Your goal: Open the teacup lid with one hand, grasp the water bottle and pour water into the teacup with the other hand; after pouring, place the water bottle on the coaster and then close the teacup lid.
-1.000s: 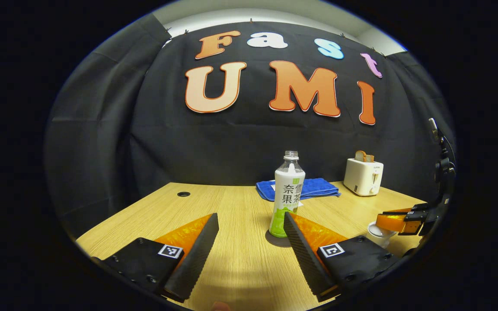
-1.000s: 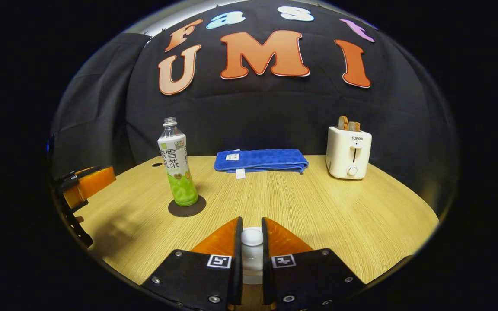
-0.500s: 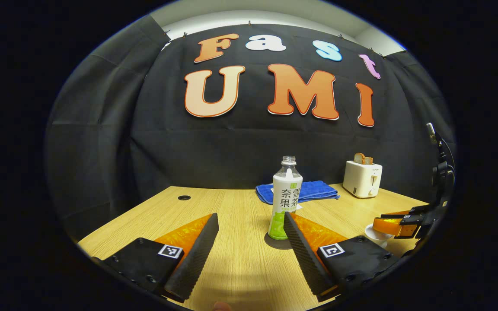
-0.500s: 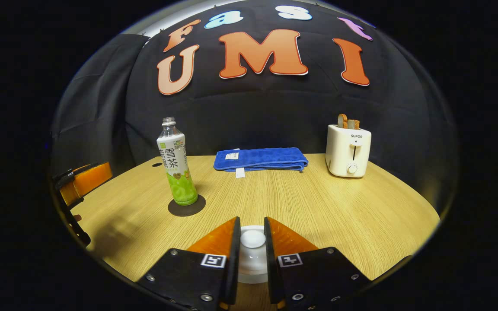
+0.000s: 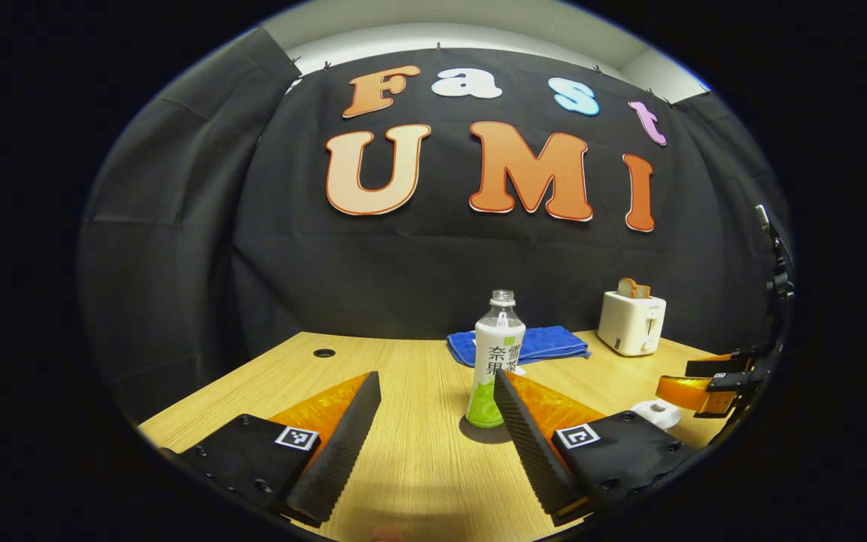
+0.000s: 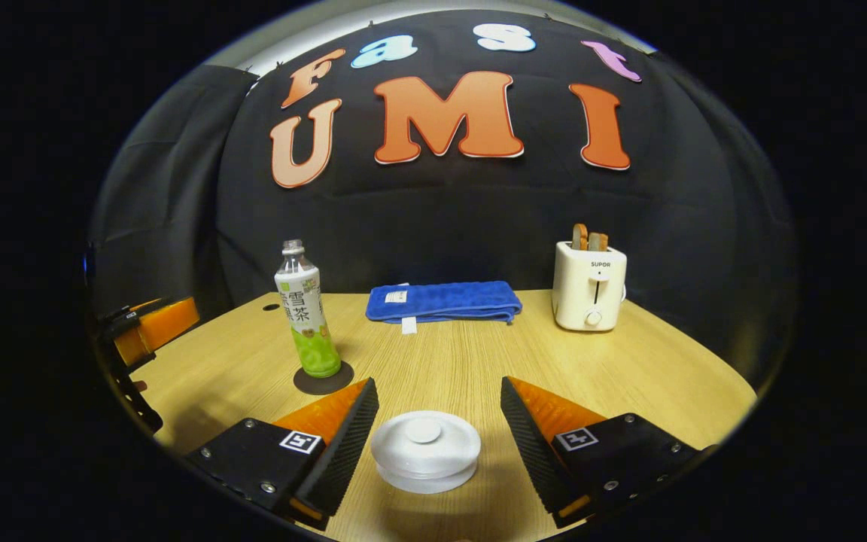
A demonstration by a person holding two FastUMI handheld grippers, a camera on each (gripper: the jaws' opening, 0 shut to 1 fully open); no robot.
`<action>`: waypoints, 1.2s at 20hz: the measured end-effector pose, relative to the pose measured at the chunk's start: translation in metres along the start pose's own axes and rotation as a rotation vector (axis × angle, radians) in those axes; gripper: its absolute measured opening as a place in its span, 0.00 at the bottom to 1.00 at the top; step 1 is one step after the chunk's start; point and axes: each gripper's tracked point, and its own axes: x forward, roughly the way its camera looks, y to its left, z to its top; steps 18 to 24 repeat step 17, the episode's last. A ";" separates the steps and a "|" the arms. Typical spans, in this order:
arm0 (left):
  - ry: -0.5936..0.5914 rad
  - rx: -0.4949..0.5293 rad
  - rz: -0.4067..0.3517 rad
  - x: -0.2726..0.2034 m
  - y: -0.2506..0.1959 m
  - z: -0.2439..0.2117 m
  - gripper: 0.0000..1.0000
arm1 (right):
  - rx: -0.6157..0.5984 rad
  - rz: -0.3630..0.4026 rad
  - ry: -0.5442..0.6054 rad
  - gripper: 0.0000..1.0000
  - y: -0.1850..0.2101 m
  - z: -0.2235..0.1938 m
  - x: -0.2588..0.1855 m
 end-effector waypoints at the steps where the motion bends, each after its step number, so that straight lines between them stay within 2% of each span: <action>1: -0.003 0.000 0.005 -0.002 0.001 0.002 0.99 | -0.004 -0.008 -0.012 0.97 -0.003 0.005 -0.003; 11: -0.009 0.011 0.009 -0.010 -0.008 0.014 0.99 | -0.004 -0.068 -0.089 0.97 -0.036 0.038 -0.034; 13: -0.014 0.014 0.010 -0.013 -0.008 0.017 0.99 | -0.001 -0.072 -0.095 0.97 -0.040 0.039 -0.037; 14: -0.016 0.014 0.012 -0.014 -0.008 0.018 0.96 | -0.002 -0.074 -0.095 0.97 -0.041 0.039 -0.037; 24: -0.017 0.001 0.014 -0.015 -0.010 0.019 0.96 | -0.004 -0.080 -0.101 0.97 -0.044 0.040 -0.042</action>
